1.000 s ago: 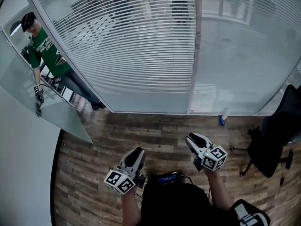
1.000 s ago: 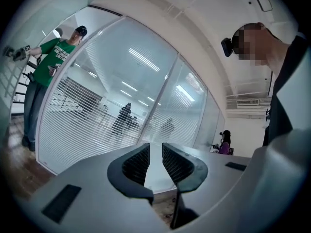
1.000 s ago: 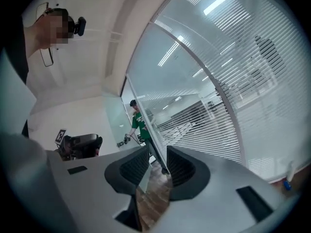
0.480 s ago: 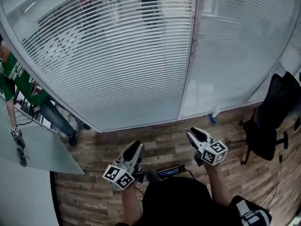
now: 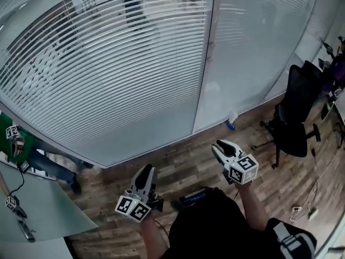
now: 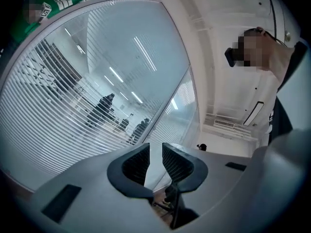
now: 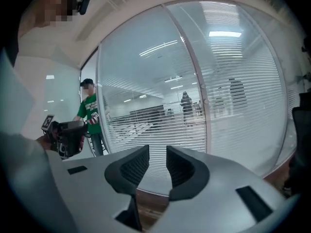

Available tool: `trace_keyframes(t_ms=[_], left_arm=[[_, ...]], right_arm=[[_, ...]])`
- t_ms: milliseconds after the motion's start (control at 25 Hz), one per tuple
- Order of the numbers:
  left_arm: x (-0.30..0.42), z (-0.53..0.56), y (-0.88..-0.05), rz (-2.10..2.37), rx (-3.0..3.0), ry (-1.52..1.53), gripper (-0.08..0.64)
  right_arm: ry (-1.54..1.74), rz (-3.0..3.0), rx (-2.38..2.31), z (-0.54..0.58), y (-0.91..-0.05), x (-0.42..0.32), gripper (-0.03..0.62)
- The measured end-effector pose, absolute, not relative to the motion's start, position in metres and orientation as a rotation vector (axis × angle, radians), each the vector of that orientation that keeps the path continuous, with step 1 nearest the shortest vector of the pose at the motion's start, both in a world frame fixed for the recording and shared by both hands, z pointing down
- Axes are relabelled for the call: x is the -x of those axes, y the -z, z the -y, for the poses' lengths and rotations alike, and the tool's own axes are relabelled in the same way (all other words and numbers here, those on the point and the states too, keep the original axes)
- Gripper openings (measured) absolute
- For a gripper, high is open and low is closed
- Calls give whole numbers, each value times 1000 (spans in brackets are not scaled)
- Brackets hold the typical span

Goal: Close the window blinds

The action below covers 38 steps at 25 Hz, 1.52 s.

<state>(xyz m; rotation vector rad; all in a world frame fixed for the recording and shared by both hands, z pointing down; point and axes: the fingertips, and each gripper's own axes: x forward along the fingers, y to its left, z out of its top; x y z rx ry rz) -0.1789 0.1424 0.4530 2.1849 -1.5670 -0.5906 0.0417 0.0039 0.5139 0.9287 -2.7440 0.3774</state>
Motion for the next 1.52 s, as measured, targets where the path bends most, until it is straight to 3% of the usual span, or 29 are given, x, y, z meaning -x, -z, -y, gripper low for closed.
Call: trace_keyframes(t_ms=[440, 880, 1120, 1320, 1520], left_arm=[[232, -89, -467, 1606, -2171, 536, 92], [261, 31, -394, 1666, -2327, 541, 94], [238, 85, -393, 1598, -2364, 379, 98], [222, 123, -391, 1522, -2383, 326, 170], [223, 132, -398, 1434, -2449, 337, 173]], right_arm=[[-48, 2657, -1090, 100, -496, -12, 112], [-147, 2946, -980, 227, -453, 71, 112], [14, 2817, -1200, 295, -437, 40, 112], [258, 2657, -1403, 352, -395, 8, 140], [402, 2564, -1464, 380, -371, 8, 144]])
